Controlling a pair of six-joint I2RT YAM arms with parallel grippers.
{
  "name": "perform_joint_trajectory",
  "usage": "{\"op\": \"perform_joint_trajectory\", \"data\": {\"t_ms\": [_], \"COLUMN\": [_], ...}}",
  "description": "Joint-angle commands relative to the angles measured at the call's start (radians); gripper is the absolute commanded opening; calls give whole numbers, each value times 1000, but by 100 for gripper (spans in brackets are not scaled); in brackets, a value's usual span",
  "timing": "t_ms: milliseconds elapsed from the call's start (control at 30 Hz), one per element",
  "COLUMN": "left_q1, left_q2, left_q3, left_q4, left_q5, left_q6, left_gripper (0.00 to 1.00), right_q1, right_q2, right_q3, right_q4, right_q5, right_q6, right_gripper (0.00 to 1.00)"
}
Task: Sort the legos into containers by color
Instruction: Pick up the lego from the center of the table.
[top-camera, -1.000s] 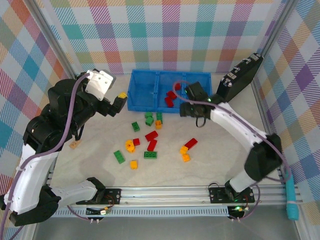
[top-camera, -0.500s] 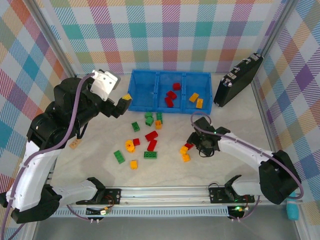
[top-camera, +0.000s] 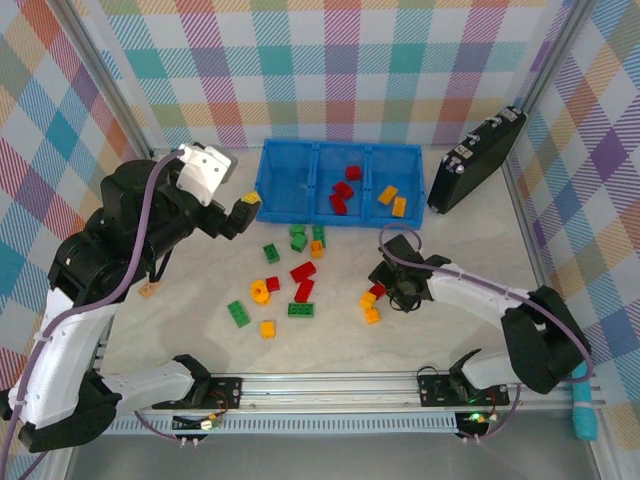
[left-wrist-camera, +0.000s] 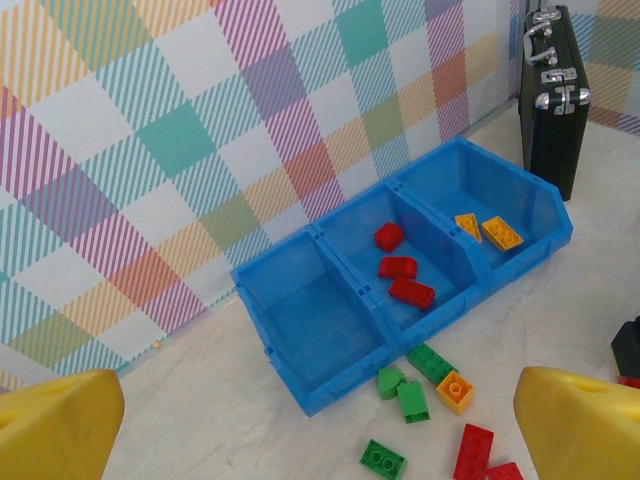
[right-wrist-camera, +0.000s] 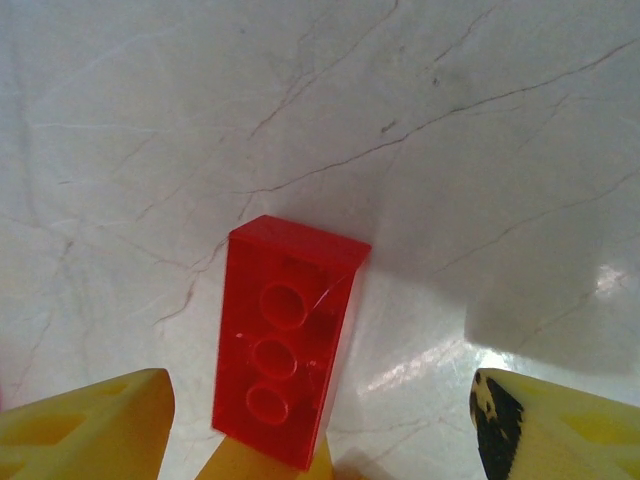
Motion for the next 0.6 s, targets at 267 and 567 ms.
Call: {"op": "perform_joint_trajectory", "data": {"t_ms": [267,567], "left_q1": [-9,-10], "left_q2": [-34,-31], "left_q3": [-34,-40], "left_q4": [27,34], "left_q5": [-32,-45], "left_q6": [0,8], "left_gripper": [100,100], "right_q1": [3,-9], "right_q2": [175,184], "right_q3": [109,107], "right_q4": [27,-2], "right_q5": [-29,8], "right_q6": [-31,-98], "right_gripper": [61,34]}}
